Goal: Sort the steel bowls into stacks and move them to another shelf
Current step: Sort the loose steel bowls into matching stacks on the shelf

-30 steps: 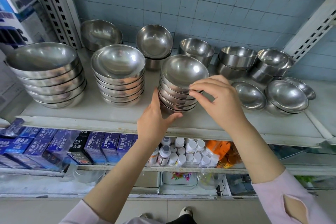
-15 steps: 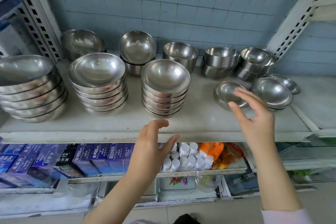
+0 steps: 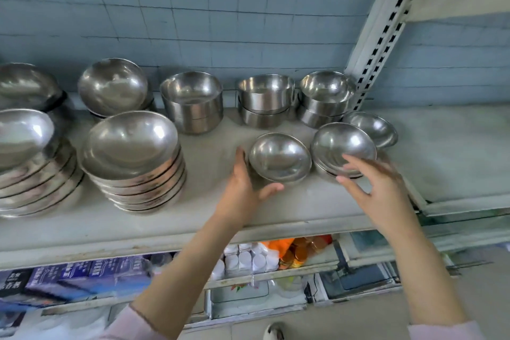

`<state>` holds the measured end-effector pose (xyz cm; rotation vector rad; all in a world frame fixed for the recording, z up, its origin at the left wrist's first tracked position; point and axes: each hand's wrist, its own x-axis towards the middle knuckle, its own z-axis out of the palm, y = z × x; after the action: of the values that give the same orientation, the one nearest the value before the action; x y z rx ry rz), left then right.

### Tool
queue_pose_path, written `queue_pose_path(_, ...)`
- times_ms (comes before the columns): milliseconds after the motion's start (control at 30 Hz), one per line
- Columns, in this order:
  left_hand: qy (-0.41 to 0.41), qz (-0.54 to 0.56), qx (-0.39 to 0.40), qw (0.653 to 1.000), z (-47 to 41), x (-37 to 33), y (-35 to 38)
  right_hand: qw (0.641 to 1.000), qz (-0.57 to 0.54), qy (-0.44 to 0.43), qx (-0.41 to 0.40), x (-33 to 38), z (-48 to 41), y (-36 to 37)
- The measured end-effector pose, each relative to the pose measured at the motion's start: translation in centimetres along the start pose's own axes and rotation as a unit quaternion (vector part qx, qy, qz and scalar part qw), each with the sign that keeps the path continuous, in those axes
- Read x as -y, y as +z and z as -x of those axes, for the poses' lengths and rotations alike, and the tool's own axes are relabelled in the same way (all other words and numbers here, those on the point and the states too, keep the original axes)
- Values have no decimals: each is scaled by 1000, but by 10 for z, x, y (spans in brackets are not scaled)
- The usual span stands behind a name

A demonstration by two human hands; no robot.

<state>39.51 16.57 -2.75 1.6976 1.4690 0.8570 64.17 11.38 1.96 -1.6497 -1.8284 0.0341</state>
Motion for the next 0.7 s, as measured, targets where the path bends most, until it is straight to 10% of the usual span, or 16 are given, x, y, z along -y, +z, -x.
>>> queue_pose_path(700,-51,96,-102,989,39,29,-46,971,-175,-163,-26,29,-20,2)
